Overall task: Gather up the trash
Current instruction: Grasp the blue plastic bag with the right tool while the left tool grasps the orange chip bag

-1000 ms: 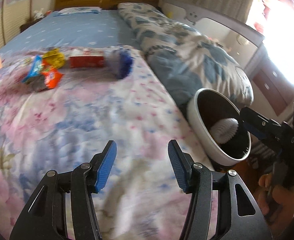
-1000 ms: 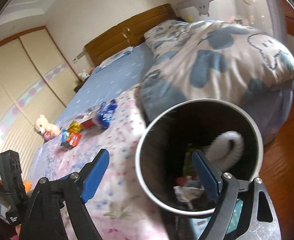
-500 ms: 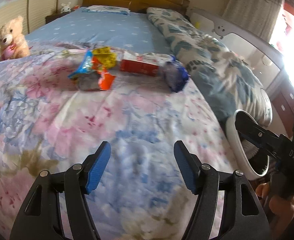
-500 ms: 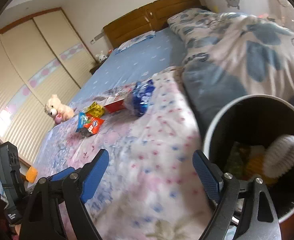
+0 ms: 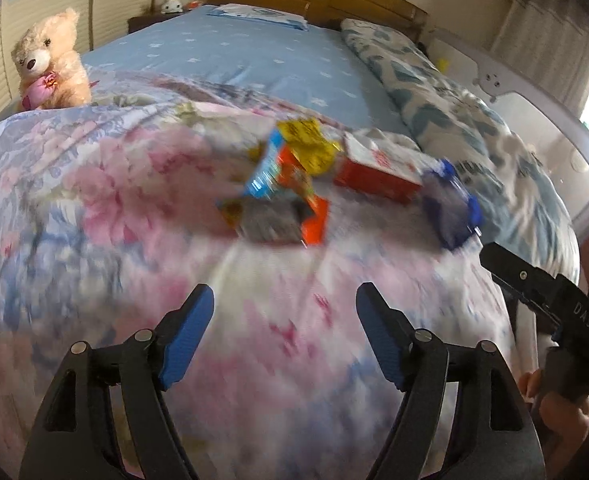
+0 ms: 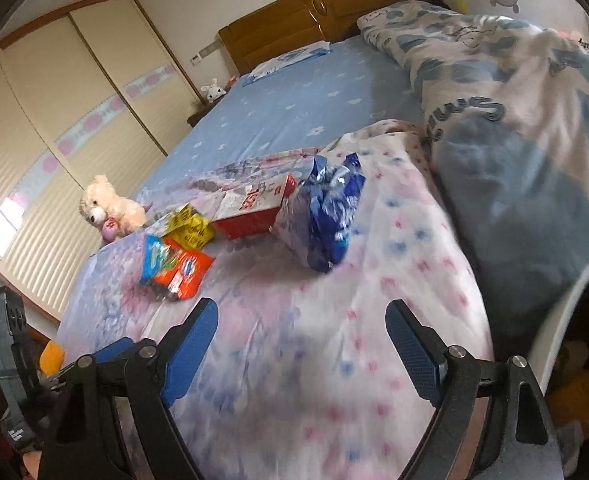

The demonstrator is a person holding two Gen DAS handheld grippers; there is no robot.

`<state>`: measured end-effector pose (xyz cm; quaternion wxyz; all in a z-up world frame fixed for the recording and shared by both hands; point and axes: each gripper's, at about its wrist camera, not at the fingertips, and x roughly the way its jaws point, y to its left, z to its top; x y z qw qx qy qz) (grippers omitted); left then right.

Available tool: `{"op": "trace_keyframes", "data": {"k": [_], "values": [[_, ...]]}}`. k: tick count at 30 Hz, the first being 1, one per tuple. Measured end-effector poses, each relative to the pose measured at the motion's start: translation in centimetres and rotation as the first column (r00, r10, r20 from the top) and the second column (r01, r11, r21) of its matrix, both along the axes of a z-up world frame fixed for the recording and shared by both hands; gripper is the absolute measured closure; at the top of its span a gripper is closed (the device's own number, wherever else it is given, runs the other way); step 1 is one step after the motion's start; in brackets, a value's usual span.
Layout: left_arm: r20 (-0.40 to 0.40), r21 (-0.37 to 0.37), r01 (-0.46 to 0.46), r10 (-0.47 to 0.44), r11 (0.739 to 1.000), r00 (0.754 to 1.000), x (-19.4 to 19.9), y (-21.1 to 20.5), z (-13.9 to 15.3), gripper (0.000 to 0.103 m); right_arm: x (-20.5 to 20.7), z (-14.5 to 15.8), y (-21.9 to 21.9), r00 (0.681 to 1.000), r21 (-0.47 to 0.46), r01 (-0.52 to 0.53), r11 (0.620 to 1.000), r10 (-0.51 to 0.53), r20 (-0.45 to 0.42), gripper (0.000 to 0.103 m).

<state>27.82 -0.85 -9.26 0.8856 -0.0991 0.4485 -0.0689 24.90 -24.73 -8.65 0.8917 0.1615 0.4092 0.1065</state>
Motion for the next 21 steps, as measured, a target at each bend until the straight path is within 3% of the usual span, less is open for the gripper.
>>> {"op": "trace_keyframes", "data": {"k": [13,15,17,19,21], "values": [[0.004,-0.033,-0.015,0.015,0.999,1.000,4.9,0.6,-1.0,0.025,5.8,-1.4,-0.4,0.997,0.010,0.073,0.997,-0.073,-0.007,0.017],[0.005,-0.031,-0.007,0.007,0.999,1.000,5.0,0.4,-1.3,0.043,6.1,-1.6,-0.5,0.997,0.011,0.075,0.997,-0.075,-0.010,0.025],[-0.007,-0.036,0.006,-0.007,0.999,1.000,5.1,0.3,-1.8,0.063,6.2,-1.8,-0.4,0.998,-0.001,0.067,0.998,-0.067,-0.014,0.057],[0.001,-0.042,0.024,-0.024,0.999,1.000,4.9,0.0,-1.7,0.079,6.1,-1.8,-0.3,0.998,-0.012,0.064,0.998,-0.065,-0.016,0.062],[0.006,-0.069,0.044,-0.044,0.997,0.999,4.3,0.0,-1.5,0.086,5.5,-1.6,-0.4,0.998,-0.018,0.058,0.998,-0.058,-0.003,0.065]]}}
